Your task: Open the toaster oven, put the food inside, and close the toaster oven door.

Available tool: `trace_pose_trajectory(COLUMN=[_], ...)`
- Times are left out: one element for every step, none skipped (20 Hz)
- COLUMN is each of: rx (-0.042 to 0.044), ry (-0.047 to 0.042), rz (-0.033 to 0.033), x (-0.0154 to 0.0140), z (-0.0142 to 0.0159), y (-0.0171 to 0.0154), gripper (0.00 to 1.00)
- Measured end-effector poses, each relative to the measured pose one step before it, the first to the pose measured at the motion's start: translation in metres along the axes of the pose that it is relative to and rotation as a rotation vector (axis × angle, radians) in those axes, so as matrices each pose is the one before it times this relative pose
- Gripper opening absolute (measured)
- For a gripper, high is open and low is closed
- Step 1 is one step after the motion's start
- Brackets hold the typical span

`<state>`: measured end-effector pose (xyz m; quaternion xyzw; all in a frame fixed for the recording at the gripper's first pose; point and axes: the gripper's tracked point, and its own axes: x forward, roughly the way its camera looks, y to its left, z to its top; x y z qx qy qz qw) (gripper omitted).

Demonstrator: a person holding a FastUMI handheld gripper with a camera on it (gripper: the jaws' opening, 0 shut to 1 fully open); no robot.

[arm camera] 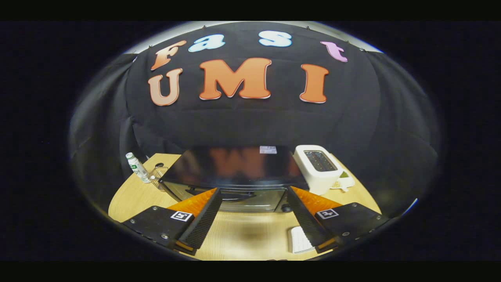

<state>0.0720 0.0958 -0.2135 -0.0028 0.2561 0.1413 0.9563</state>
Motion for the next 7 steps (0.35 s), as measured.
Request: trace_pose_trajectory(rx=[0.00343, 0.00421, 0.00463, 0.00712, 0.01097, 0.00893, 0.00162], ry=[-0.02021, -0.02006, -0.02024, -0.01874, -0.01427, -0.01284, -0.01452], rz=[-0.00125, -0.00151, -0.00235, -0.00021, 0.00105, 0.00067, -0.00254], x=[-0.00858, -0.00898, -0.00856, -0.00851, -0.00691, -0.00532, -0.00707], z=[0.01125, 0.00856, 0.01067, 0.00926, 0.00765, 0.00655, 0.00772], y=[-0.00579, -0.00599, -0.00705, -0.00682, -0.00564, -0.00511, -0.00659], gripper=[0.99, 0.99, 0.99, 0.99, 0.99, 0.99, 0.99])
